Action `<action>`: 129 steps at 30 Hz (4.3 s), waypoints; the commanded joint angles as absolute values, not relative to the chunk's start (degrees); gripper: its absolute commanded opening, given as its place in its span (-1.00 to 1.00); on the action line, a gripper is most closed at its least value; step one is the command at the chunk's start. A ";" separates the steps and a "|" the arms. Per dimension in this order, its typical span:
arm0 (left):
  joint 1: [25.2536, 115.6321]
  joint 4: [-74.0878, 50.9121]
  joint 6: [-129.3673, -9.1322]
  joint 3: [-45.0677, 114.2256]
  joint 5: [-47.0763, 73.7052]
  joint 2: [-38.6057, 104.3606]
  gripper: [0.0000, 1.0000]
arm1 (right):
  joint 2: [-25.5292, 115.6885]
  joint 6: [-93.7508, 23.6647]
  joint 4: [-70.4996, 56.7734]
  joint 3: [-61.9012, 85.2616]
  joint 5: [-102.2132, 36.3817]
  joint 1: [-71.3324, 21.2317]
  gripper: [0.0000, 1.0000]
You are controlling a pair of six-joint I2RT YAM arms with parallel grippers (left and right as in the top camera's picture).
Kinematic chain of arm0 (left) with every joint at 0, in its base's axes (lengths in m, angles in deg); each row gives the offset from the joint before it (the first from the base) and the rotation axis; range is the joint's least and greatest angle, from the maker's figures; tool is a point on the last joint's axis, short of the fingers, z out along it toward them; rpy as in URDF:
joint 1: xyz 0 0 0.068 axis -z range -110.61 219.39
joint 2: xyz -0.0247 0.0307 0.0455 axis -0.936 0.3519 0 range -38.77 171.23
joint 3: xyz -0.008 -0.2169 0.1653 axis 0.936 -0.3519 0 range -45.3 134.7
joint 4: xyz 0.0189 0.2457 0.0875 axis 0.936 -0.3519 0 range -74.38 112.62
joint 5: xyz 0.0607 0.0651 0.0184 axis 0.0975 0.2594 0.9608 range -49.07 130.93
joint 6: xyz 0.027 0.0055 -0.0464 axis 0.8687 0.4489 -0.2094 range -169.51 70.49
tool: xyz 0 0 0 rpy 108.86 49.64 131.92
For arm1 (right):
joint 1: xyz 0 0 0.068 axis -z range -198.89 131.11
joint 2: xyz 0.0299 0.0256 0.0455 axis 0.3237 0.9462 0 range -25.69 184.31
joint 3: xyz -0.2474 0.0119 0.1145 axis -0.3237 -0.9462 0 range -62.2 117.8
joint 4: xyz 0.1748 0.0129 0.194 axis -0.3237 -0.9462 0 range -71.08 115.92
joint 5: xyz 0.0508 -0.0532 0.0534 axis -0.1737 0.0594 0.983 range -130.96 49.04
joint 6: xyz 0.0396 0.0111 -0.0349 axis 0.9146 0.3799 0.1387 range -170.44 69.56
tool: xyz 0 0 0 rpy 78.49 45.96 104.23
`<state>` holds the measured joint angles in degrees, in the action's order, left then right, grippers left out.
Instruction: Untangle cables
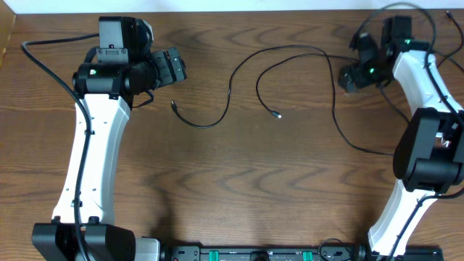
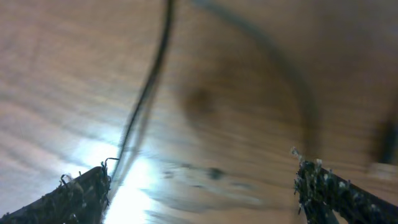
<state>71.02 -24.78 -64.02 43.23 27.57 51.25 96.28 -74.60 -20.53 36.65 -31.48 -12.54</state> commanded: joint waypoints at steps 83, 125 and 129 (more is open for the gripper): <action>72.38 -4.36 -50.55 43.06 27.89 78.57 0.36 | 107.40 -35.70 -25.76 38.82 -44.86 -33.52 -0.62; 80.92 4.51 -49.98 43.06 38.62 86.35 -0.24 | 107.40 -35.90 -26.33 38.82 -44.88 -33.52 -0.62; 82.04 3.64 -50.07 43.04 38.62 86.92 -0.25 | 107.40 -35.92 -26.37 38.82 -44.88 -33.52 -0.62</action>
